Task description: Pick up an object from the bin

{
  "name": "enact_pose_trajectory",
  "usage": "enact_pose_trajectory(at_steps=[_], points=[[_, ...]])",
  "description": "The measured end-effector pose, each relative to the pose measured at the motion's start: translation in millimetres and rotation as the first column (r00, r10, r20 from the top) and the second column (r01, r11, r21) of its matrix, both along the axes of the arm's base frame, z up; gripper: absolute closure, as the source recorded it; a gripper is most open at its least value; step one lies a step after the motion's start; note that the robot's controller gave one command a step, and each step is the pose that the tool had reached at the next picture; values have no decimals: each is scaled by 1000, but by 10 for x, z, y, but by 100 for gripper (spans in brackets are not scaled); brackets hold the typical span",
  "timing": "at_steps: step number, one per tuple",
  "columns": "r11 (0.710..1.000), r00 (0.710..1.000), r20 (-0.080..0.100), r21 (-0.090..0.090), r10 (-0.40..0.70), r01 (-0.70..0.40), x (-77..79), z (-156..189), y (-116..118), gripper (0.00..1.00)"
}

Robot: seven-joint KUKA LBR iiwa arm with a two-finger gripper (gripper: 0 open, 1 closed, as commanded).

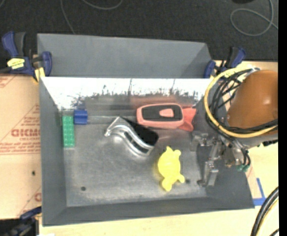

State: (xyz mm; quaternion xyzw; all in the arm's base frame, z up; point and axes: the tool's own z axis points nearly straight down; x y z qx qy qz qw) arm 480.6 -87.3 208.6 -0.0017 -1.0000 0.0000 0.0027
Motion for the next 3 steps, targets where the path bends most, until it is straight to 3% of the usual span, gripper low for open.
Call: enact_pose_trajectory(at_steps=[1, 2, 3], points=[[1000, 1000, 8, -1, 3, -3, 18, 40, 3, 0], [998, 998, 11, -3, 66, -66, 197, -422, 265, 0], [1000, 1000, 7, 0, 14, -14, 289, -777, 503, 0]])
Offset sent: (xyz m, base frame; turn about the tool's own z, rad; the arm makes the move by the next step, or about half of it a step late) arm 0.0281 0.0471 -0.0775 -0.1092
